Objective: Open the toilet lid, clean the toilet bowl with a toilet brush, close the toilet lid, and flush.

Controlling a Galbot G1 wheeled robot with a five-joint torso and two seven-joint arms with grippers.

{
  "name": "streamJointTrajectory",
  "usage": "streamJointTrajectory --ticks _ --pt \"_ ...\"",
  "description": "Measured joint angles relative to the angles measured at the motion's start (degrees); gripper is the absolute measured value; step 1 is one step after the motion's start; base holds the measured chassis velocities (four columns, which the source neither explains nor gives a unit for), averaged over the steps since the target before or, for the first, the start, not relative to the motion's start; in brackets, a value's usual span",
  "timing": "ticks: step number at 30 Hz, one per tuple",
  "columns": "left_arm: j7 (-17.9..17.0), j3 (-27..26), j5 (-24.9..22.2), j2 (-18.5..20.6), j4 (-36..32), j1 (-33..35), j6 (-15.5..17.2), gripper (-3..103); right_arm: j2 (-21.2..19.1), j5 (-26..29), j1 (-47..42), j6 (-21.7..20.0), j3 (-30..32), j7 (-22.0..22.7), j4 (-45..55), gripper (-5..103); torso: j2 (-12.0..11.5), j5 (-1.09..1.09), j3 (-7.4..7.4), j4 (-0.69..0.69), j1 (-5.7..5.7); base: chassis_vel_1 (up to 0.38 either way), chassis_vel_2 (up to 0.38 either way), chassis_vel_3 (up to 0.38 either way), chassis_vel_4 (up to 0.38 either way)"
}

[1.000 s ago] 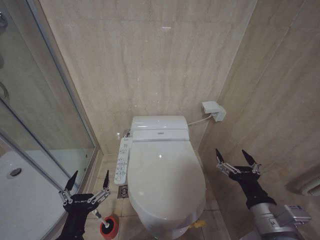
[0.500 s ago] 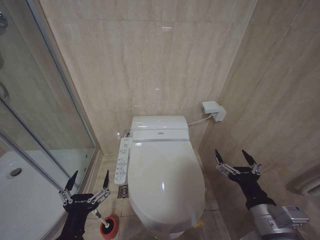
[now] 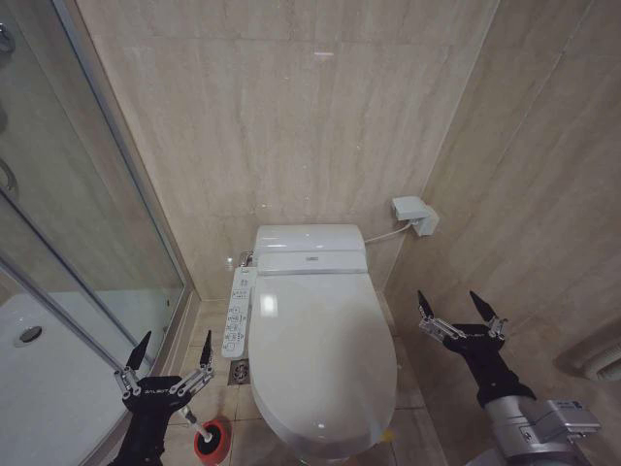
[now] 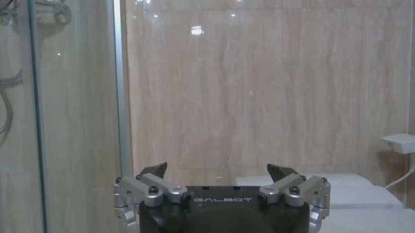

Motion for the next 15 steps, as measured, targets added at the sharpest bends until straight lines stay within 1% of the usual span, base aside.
streamJointTrajectory --ticks 15 --pt "0.0 0.0 0.0 0.0 0.0 0.0 0.0 100 0.0 0.0 0.0 0.0 0.0 0.0 0.0 100 0.0 0.0 0.0 0.0 0.0 0.0 0.0 0.0 0.0"
